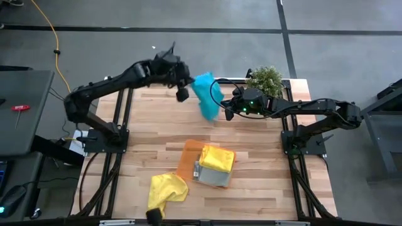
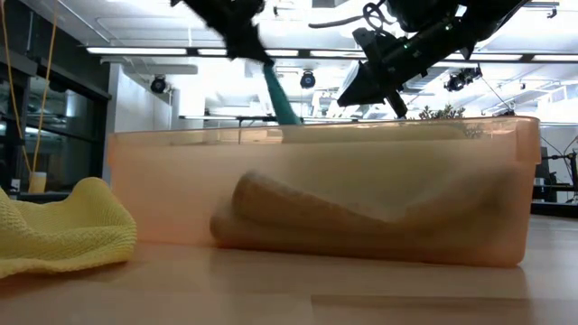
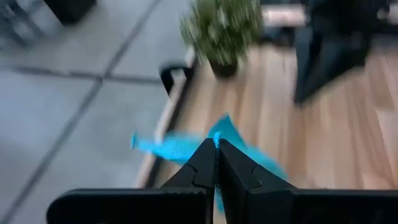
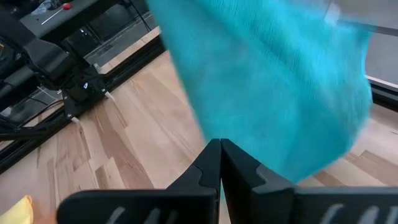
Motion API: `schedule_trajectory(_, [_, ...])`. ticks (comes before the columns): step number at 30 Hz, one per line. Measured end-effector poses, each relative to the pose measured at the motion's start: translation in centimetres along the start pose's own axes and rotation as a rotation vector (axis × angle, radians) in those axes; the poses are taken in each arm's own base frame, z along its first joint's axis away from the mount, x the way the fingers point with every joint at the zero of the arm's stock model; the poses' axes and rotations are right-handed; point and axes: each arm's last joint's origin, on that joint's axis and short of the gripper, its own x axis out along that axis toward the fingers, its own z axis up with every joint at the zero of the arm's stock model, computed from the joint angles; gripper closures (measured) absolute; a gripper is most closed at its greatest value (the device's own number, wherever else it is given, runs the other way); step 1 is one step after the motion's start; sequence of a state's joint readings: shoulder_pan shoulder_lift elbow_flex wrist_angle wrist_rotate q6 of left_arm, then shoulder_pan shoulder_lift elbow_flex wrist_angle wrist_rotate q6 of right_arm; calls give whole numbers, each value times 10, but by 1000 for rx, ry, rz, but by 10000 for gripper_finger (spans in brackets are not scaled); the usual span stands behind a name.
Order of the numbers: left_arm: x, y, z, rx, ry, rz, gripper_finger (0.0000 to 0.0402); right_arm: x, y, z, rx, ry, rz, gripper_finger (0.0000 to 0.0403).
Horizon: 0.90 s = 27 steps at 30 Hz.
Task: Fold microfiber towels
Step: Fold the blue towel
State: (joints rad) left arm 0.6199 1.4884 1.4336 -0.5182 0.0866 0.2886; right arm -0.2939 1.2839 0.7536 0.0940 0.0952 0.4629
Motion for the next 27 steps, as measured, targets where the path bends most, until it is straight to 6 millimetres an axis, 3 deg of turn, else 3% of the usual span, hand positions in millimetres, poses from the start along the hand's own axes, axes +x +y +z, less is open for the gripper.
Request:
schedule_trajectory(5, [-3,-23,-52,-90,104,-28,402,0,-1,-1,-2,14,-7,402])
schedule_trajectory(8, [7,-39,-88,-148,168,-14,402,3,-2,-6,-24,58,1,389])
schedule_trajectory(15, [25,-55,-146,-293,262,103,401,37,-7,-33,-68,251,41,290])
schedule_trajectory(21, [28,-58,-158,-337,300,109,401,82,-15,-35,-180,315,-9,210])
schedule_trajectory(27, [28,-58,-157,-339,288,107,401,116,-43,-33,-221,421,-140,193])
